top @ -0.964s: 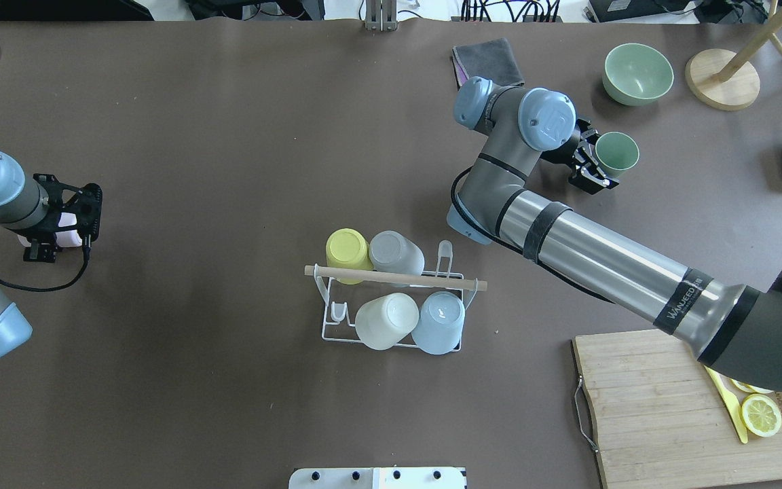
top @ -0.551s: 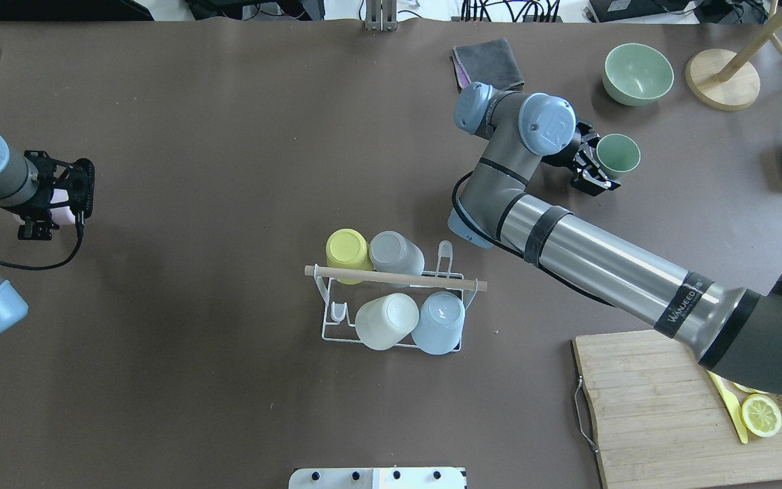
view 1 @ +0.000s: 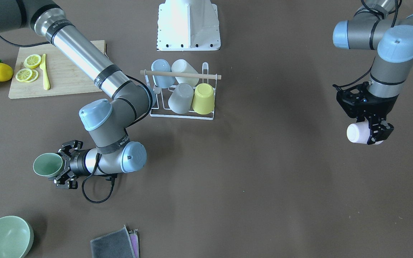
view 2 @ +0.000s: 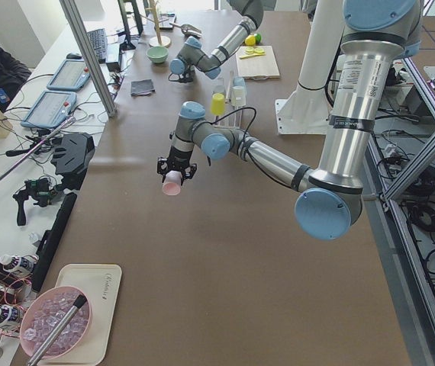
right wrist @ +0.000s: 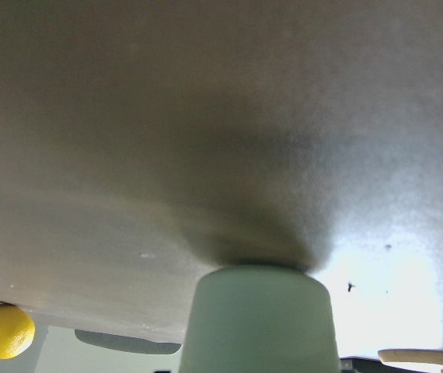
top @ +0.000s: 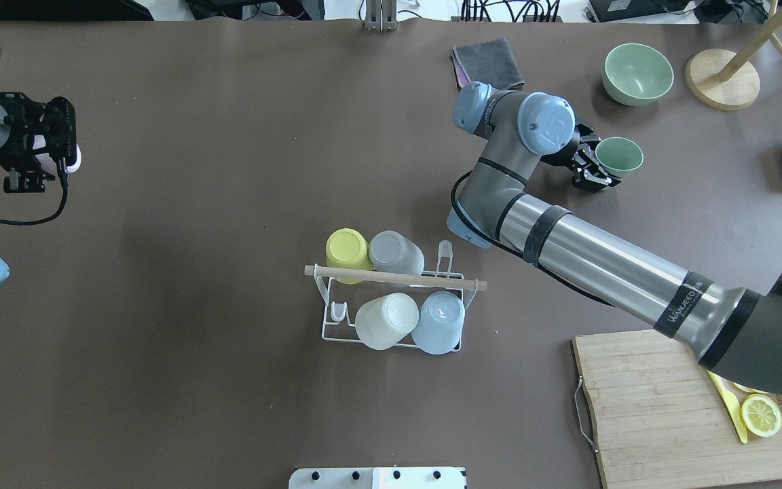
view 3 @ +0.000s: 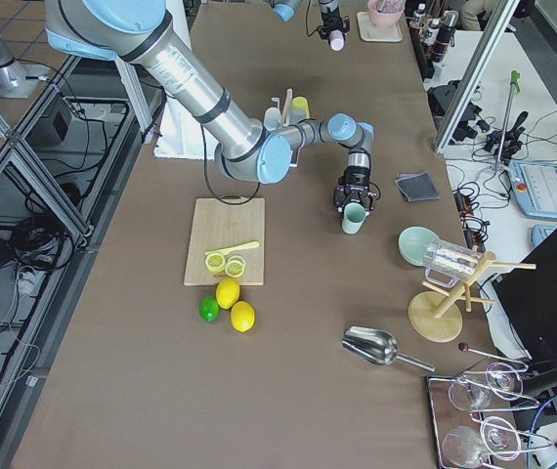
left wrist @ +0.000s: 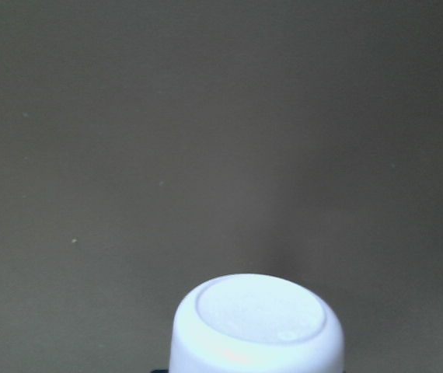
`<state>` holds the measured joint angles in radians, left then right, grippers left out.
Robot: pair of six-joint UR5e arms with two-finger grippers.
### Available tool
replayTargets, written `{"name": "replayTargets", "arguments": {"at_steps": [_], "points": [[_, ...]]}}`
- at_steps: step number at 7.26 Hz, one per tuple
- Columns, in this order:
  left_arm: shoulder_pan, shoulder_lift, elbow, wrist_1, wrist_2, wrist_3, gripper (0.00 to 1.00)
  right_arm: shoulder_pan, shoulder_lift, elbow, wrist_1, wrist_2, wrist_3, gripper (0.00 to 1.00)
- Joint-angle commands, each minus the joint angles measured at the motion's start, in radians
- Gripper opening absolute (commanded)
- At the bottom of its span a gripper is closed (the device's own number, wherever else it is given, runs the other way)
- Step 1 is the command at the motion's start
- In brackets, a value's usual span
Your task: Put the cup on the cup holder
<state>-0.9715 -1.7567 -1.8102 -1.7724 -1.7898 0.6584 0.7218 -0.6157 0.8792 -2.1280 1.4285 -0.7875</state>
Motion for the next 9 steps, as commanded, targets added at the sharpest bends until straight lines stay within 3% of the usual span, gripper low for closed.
{"name": "replayTargets", "arguments": {"at_steps": [1,3,5,7,9], "points": [[-0.010,-0.020,-0.014,-0.002,0.056,0.003,0.24,0.019,-0.007,0.085,-0.058,0.001,-0.006,0.66],[-0.030,-0.043,-0.027,-0.001,0.050,-0.066,0.19,0.083,-0.103,0.289,-0.078,0.024,-0.010,0.66],[-0.032,-0.035,-0.026,-0.149,-0.021,-0.181,0.20,0.166,-0.180,0.490,-0.081,0.198,-0.003,0.66],[-0.029,-0.032,-0.011,-0.359,-0.117,-0.305,0.19,0.235,-0.180,0.538,-0.060,0.385,0.052,0.66],[-0.016,-0.029,0.035,-0.641,-0.182,-0.450,0.19,0.286,-0.228,0.608,0.055,0.579,0.089,0.66]]}}
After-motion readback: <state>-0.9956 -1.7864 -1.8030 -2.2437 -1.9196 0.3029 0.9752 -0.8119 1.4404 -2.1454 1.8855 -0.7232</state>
